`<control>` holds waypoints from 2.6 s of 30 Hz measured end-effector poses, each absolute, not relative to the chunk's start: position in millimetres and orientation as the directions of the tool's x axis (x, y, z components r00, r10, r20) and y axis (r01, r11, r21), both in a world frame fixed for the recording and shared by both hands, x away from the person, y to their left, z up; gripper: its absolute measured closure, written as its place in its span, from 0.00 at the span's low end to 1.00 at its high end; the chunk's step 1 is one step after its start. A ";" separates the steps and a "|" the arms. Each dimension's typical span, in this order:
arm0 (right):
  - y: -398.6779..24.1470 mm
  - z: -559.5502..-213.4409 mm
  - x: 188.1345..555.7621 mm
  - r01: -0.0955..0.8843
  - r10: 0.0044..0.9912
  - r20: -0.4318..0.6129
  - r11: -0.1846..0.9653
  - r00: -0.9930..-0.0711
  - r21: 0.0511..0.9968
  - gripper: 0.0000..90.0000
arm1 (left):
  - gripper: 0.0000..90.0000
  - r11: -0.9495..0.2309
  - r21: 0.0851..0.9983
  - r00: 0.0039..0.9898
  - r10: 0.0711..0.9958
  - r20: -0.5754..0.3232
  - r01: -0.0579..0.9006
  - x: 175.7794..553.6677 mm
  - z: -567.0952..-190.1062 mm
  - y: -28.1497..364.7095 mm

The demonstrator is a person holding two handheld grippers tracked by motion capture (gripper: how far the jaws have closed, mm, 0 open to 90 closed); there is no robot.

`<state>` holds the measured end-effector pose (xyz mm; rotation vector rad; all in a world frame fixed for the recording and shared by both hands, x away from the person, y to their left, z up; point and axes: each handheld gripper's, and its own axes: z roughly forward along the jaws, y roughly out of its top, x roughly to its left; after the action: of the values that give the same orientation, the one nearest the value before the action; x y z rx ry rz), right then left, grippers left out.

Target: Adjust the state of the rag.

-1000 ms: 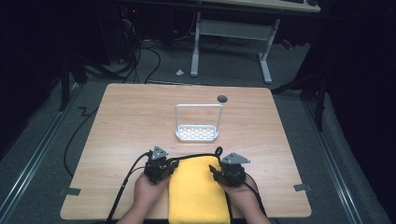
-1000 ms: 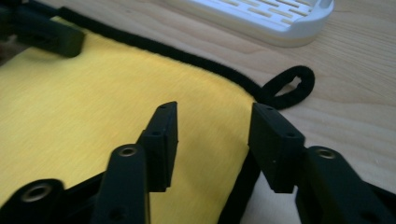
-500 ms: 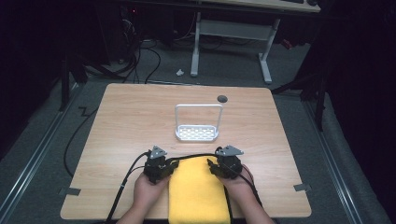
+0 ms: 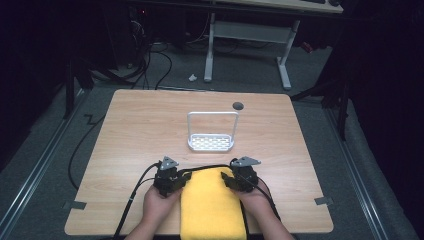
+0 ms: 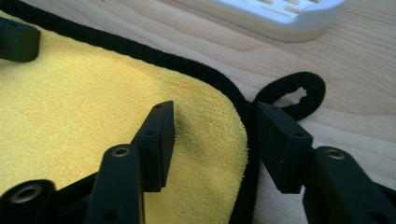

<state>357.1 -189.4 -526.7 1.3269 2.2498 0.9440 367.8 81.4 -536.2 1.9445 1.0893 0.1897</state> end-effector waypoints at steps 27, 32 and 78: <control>-186.6 -519.3 333.7 0.519 0.843 0.020 0.312 -0.537 0.795 0.89 | 0.90 -0.200 0.758 0.609 0.732 -0.305 0.621 368.3 -533.5 87.1; -188.0 -513.3 327.8 0.489 0.848 0.020 0.286 -0.529 0.824 0.89 | 0.92 -0.155 0.799 0.603 0.741 -0.295 0.581 361.0 -522.2 83.5; -195.7 -394.8 347.0 0.254 0.890 -0.048 0.181 -0.454 0.950 0.89 | 0.93 -0.057 0.962 0.652 0.746 -0.137 0.267 376.5 -394.0 74.8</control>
<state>347.0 -195.7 -394.8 1.0767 1.8290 1.2889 376.5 74.8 -394.0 1.6276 0.8479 0.4799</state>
